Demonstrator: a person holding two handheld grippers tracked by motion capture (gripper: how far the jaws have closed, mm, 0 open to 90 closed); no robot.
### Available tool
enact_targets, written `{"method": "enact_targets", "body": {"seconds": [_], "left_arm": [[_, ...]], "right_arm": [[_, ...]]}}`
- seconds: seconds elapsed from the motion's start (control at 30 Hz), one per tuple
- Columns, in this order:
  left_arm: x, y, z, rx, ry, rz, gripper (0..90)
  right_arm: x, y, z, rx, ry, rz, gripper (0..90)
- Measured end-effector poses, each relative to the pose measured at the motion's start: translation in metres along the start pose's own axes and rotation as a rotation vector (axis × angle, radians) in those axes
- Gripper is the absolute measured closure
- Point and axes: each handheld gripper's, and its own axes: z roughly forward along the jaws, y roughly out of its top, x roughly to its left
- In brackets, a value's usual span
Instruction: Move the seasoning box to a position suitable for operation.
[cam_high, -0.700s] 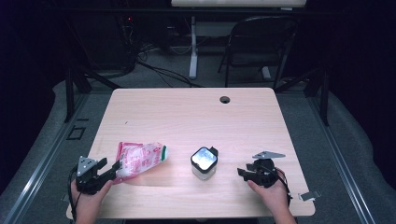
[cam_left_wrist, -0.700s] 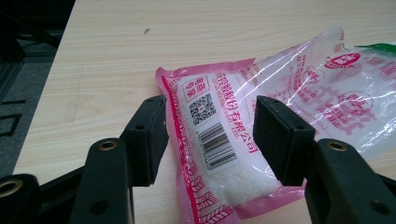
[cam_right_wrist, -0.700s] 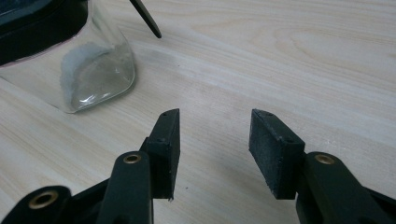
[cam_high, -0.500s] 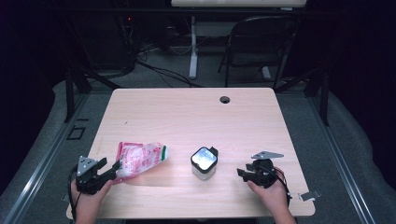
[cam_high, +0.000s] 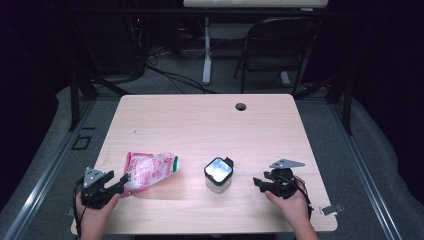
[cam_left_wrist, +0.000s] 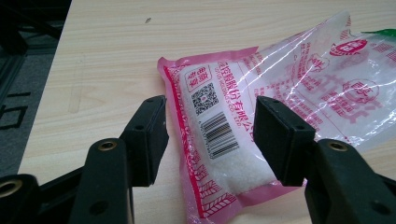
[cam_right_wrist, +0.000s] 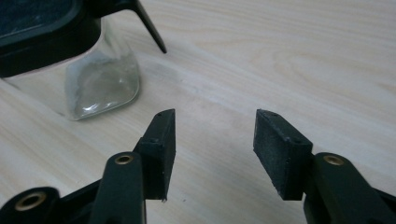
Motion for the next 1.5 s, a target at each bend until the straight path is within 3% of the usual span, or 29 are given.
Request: {"method": "enact_targets", "body": {"seconds": [0.1, 0.5, 0.9, 1.1, 1.5], "left_arm": [[0.000, 0.001, -0.001, -0.004, -0.016, -0.003, 46.1], [-0.006, 0.002, -0.002, 0.001, -0.040, 0.021, 47.5], [-0.007, 0.002, -0.003, 0.000, -0.038, 0.036, 48.0], [-0.007, 0.002, -0.003, -0.011, -0.040, 0.028, 48.1], [-0.007, 0.002, -0.003, -0.012, -0.039, 0.026, 48.1]], "right_arm": [[-0.003, 0.006, -0.001, 0.004, 0.009, 0.004, 55.0], [0.003, 0.025, 0.008, 0.036, 0.041, -0.001, 61.0], [0.014, 0.048, 0.021, 0.063, 0.062, -0.055, 62.9], [0.017, 0.051, 0.028, 0.071, 0.074, -0.059, 65.2], [0.027, 0.058, 0.043, 0.083, 0.078, -0.113, 69.2]]}}
